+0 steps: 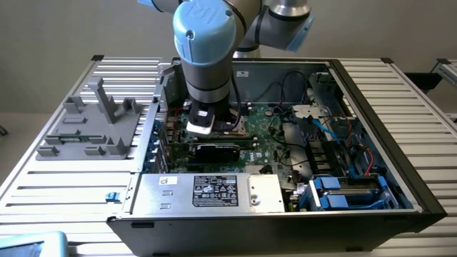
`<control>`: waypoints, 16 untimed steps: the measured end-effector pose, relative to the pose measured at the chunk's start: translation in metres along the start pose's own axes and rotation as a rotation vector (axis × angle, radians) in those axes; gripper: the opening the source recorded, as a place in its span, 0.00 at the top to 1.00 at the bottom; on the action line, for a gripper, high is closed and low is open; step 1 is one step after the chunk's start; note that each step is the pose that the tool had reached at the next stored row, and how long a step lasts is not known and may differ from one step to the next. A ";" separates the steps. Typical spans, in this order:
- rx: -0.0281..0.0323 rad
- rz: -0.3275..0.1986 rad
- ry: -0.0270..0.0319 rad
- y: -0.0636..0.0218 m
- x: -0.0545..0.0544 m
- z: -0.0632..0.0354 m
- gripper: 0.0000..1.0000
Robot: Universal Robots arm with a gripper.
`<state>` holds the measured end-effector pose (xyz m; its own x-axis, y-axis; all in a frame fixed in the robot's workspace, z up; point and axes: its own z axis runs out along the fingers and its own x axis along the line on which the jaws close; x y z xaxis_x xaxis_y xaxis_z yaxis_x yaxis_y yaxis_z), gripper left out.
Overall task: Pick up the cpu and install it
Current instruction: 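Install the second cpu locking lever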
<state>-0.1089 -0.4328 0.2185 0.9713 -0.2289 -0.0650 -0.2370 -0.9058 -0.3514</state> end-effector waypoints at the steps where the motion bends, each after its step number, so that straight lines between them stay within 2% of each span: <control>1: 0.0002 0.000 0.0005 0.0003 0.000 0.0007 0.89; 16: 0.0006 0.002 0.0026 0.0054 -0.002 0.0127 0.89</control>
<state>-0.1118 -0.4327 0.2049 0.9707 -0.2318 -0.0634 -0.2391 -0.9050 -0.3518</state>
